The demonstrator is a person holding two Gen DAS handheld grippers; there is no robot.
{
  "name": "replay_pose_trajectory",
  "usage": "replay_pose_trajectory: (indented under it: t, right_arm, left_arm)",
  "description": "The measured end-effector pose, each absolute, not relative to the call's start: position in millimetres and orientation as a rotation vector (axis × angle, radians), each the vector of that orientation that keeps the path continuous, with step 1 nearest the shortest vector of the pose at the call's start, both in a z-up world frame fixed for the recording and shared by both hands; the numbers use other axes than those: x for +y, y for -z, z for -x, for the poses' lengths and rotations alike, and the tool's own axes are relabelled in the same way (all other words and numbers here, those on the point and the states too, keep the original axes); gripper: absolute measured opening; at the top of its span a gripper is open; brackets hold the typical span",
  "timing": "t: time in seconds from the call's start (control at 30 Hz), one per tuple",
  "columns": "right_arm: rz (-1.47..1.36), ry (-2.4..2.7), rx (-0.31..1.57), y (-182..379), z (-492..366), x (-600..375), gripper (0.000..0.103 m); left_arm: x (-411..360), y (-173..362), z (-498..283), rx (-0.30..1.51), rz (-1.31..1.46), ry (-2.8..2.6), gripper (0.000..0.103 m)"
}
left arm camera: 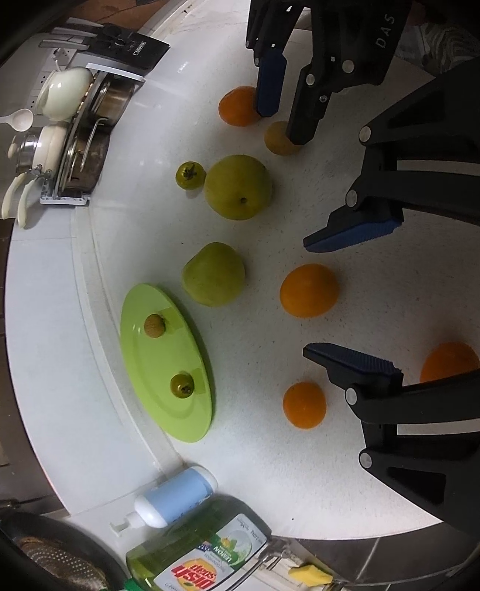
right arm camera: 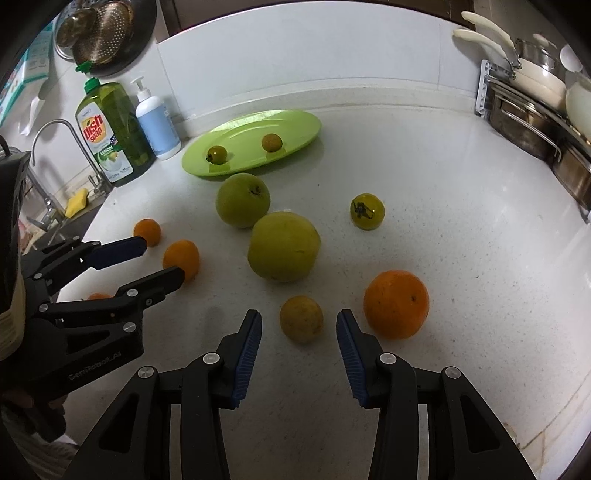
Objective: Organize fruits
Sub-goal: 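Grasp a mandarin orange with the left gripper while the right gripper grasps another kiwi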
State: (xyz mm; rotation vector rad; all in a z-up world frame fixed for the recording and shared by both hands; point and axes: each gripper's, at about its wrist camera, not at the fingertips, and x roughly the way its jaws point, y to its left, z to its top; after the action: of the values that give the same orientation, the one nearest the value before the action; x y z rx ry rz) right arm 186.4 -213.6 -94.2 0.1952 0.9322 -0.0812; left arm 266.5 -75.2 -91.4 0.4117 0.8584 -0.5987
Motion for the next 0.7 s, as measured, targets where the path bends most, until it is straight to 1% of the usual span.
replay_pose_trajectory:
  t: [0.1,0.17,0.23,0.4,0.47,0.57,0.63,0.7]
  right_arm:
    - [-0.199,0.081,0.942,96,-189,-214,0.040]
    - [-0.199,0.079,0.946,97,-191,-215,0.039]
    - [-0.198,0.077,0.946,98,-192,-215,0.037]
    - [-0.197,0.072,0.952,100,-195,-214,0.036]
    - [-0.196,0.071,0.952,101,-196,-214,0.034]
    - [-0.196,0.072,0.955,102,-197,-213,0.032]
    - [-0.194,0.072,0.956,102,-197,-213,0.028]
    - [-0.196,0.071,0.955,103,-198,-213,0.028]
  left_arm:
    - [-77,95,-270,0.870,-0.413,0.604,0.047]
    - [-78,97,-272,0.876,-0.416,0.602,0.043]
    - [-79,99,-274,0.887,-0.411,0.605,0.042]
    - [-81,103,-277,0.898,-0.414,0.606,0.040]
    - [-81,102,-278,0.907,-0.404,0.611,0.036]
    - [-82,104,-278,0.913,-0.404,0.614,0.036]
    - [-83,105,-278,0.915,-0.405,0.615,0.034]
    - [-83,105,-278,0.914,-0.404,0.615,0.034]
